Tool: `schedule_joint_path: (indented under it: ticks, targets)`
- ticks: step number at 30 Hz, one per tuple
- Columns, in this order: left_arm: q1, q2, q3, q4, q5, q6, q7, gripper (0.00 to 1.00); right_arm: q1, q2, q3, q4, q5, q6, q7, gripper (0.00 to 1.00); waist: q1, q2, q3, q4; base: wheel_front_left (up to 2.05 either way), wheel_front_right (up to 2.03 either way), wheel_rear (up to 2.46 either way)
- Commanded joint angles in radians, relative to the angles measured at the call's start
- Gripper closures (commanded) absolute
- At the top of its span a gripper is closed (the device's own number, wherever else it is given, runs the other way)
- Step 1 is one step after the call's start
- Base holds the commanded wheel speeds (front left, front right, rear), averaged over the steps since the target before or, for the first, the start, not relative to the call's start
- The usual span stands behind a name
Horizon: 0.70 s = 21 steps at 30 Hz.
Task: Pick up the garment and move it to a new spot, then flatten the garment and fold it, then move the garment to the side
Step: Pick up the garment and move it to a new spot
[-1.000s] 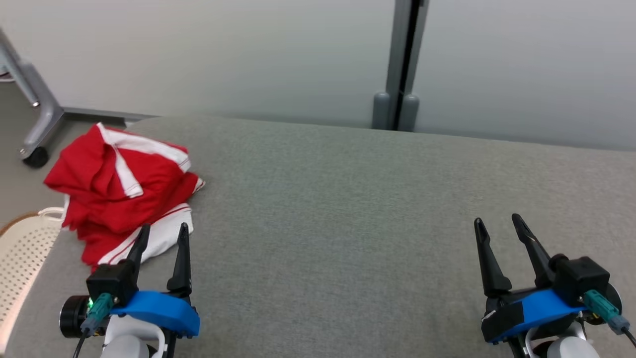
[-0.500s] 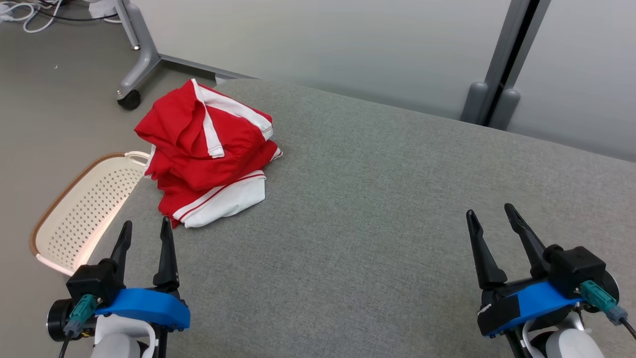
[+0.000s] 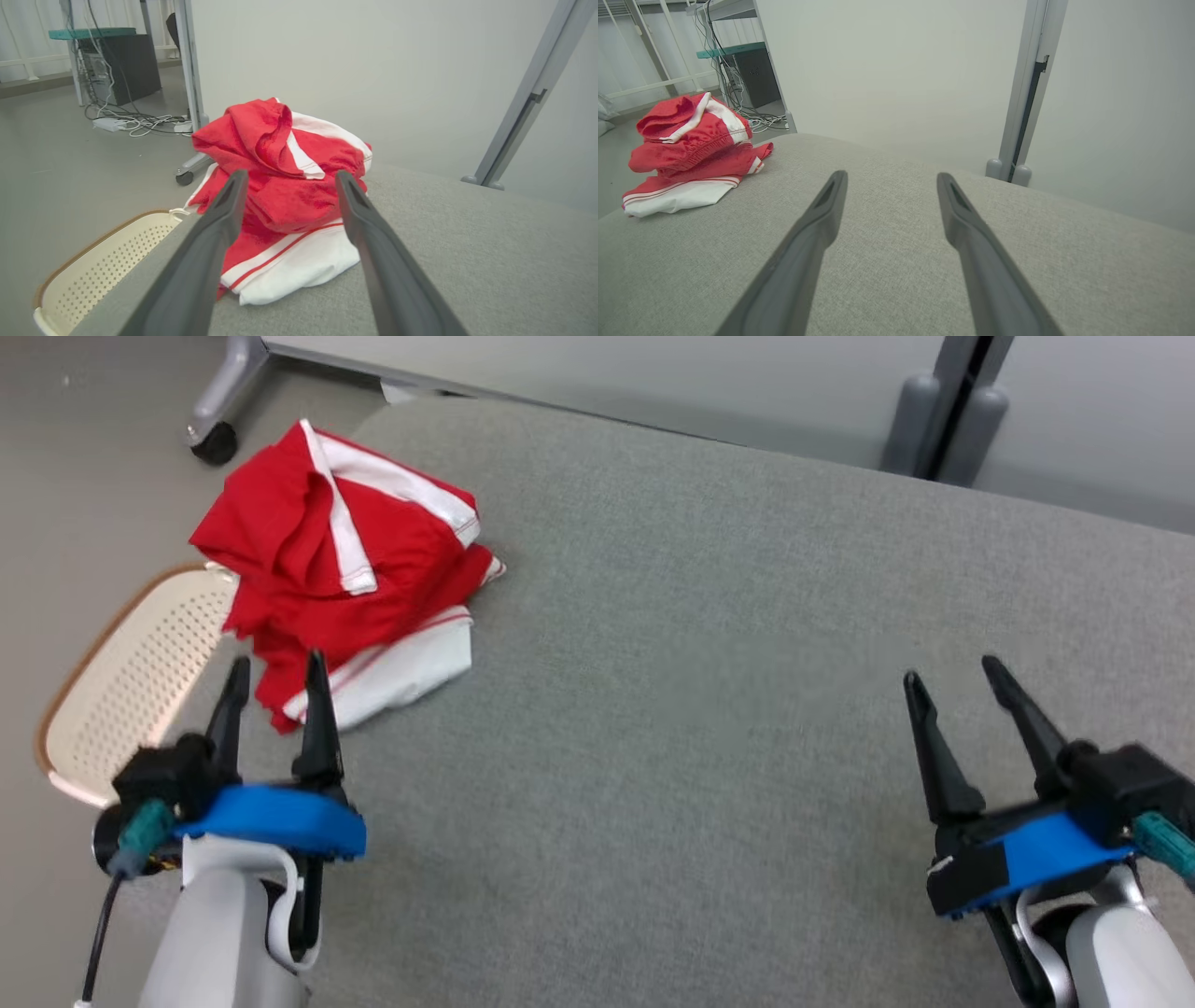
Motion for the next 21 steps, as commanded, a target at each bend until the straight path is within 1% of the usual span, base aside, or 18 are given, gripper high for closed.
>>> schedule_joint_path:
  ticks: [1,3,5,12,17,18,19,21]
  targets:
    - [-0.075,0.000,0.002,0.037,-0.010,-0.006,-0.002,0.00,-0.030,-0.017,-0.003,-0.026,-0.010,0.000,0.015,0.00,-0.0001,-0.0001,0.056,0.006,0.00,0.00,0.00]
    - [-0.105,0.004,0.004,0.062,-0.017,-0.010,-0.003,0.00,-0.039,-0.023,-0.002,-0.037,-0.011,0.000,0.023,0.00,-0.0001,-0.0001,0.078,0.000,0.00,0.00,0.00]
    - [-0.173,0.011,0.006,0.119,-0.039,-0.016,-0.002,0.00,-0.056,-0.035,-0.001,-0.058,-0.015,0.000,0.036,0.00,-0.0001,-0.0001,0.118,-0.009,0.00,0.00,0.00]
    - [-0.384,0.069,-0.020,0.408,-0.118,-0.024,0.019,0.00,-0.111,-0.071,0.017,-0.102,-0.008,0.000,0.063,0.00,-0.0001,-0.0001,0.226,-0.047,0.00,0.00,0.00]
    - [-0.474,0.095,-0.067,0.550,-0.182,-0.022,0.043,0.00,-0.135,-0.085,0.014,-0.107,-0.006,0.000,0.064,0.00,-0.0001,-0.0001,0.264,-0.064,0.00,0.00,0.00]
    - [-0.485,0.100,-0.076,0.566,-0.190,-0.022,0.039,0.60,-0.137,-0.085,0.013,-0.108,-0.007,0.000,0.063,0.00,-0.0001,-0.0001,0.267,-0.066,0.00,0.00,0.00]
    - [-0.495,0.108,-0.083,0.579,-0.197,-0.022,0.032,1.00,-0.139,-0.085,0.010,-0.109,-0.008,0.000,0.061,0.00,-0.0001,-0.0001,0.269,-0.067,0.00,0.00,0.00]
    - [-0.504,0.114,-0.093,0.593,-0.214,-0.022,0.018,1.00,-0.141,-0.085,0.004,-0.105,-0.010,0.000,0.055,0.00,-0.0001,-0.0001,0.266,-0.069,0.00,0.00,0.00]
